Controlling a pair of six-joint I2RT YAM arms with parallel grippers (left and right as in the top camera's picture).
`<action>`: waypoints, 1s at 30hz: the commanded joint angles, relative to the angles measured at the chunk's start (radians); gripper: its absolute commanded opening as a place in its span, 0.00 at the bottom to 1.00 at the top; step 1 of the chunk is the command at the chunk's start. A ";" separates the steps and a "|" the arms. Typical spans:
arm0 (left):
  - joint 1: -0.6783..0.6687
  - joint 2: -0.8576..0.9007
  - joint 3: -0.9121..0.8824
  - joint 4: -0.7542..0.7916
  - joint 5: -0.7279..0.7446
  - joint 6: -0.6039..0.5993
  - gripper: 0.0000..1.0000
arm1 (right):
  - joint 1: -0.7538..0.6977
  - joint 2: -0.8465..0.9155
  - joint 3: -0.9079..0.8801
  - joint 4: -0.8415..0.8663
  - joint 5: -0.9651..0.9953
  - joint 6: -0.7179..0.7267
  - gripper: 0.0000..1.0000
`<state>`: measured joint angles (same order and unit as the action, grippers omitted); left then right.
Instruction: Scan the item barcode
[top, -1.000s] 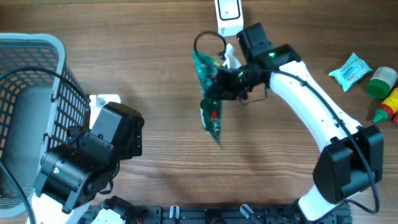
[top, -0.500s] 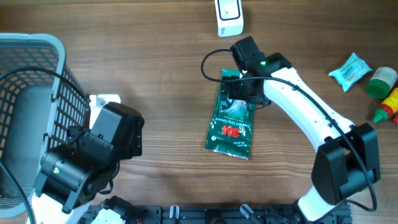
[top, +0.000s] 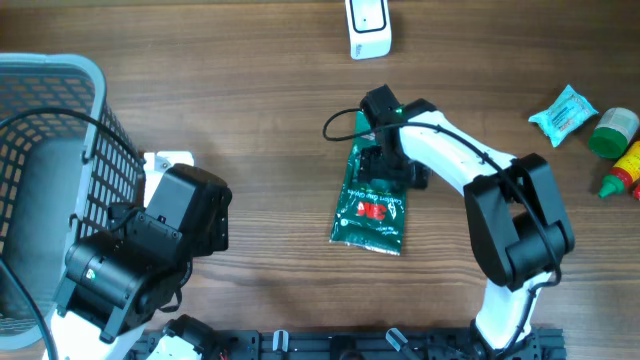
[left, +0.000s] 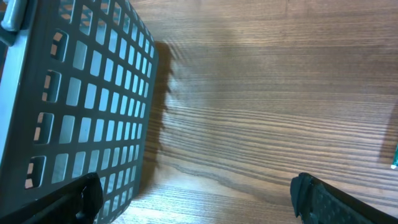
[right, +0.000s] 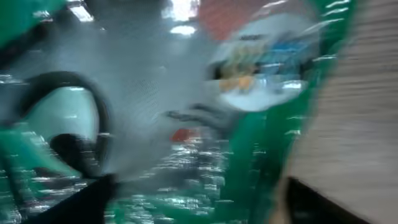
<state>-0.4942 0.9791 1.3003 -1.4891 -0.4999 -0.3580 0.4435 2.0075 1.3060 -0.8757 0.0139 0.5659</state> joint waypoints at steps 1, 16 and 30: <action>0.008 -0.001 -0.003 0.000 0.002 -0.017 1.00 | 0.004 0.078 -0.129 0.057 -0.042 -0.005 0.32; 0.008 -0.001 -0.003 0.000 0.002 -0.017 1.00 | -0.167 0.074 0.280 -0.729 -0.449 0.469 0.04; 0.008 -0.001 -0.003 0.000 0.002 -0.017 1.00 | -0.209 0.071 0.285 -0.736 -1.213 0.351 0.05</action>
<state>-0.4942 0.9791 1.3003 -1.4891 -0.4999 -0.3584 0.2329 2.0750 1.5772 -1.6081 -1.0416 0.9123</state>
